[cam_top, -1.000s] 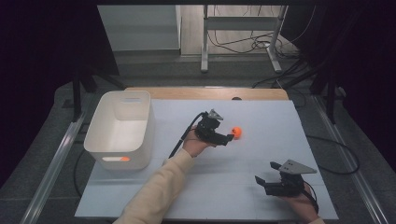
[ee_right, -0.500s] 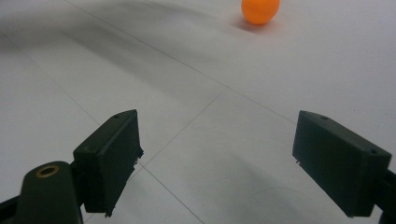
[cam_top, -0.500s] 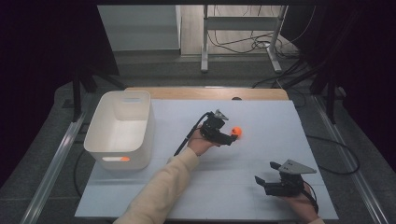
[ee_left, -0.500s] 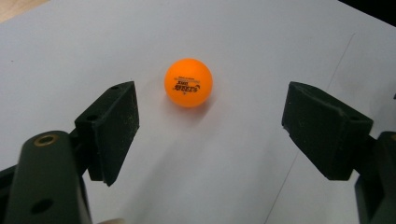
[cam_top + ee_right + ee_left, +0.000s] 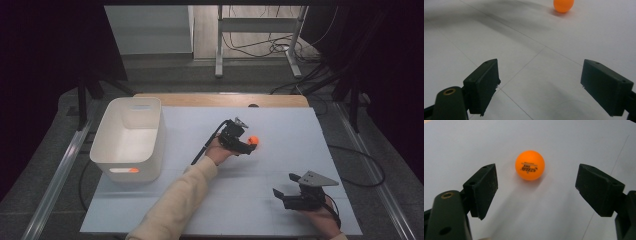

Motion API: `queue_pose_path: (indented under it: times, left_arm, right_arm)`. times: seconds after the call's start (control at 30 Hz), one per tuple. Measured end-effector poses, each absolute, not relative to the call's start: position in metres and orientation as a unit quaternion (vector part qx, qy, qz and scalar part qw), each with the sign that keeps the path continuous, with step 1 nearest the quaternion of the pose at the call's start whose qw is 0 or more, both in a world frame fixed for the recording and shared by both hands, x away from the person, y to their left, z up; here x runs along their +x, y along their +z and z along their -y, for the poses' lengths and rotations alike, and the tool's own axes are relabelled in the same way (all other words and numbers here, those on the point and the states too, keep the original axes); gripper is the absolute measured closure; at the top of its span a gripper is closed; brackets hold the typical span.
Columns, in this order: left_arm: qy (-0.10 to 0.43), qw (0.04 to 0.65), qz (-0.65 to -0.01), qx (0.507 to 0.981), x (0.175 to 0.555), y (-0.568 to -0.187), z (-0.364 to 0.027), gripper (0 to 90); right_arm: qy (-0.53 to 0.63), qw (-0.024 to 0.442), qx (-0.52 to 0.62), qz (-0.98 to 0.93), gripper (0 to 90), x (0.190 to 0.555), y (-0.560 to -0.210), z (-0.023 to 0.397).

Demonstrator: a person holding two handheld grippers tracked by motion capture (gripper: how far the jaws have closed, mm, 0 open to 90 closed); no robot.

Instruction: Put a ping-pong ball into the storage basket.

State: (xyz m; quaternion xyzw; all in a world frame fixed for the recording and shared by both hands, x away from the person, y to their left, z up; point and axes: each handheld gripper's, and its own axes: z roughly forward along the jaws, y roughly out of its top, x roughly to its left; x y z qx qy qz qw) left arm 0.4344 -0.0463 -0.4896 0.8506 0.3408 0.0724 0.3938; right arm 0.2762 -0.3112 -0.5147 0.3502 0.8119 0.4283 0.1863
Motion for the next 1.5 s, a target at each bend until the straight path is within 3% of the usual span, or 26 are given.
queue_pose_path:
  times: [1.5]
  left_arm:
    - [0.067,0.352,-0.373,0.856,0.476,-0.518,0.077,18.3]
  right_arm:
    - [0.425,0.186,0.35,-0.814,15.6,0.276,-0.515,0.311]
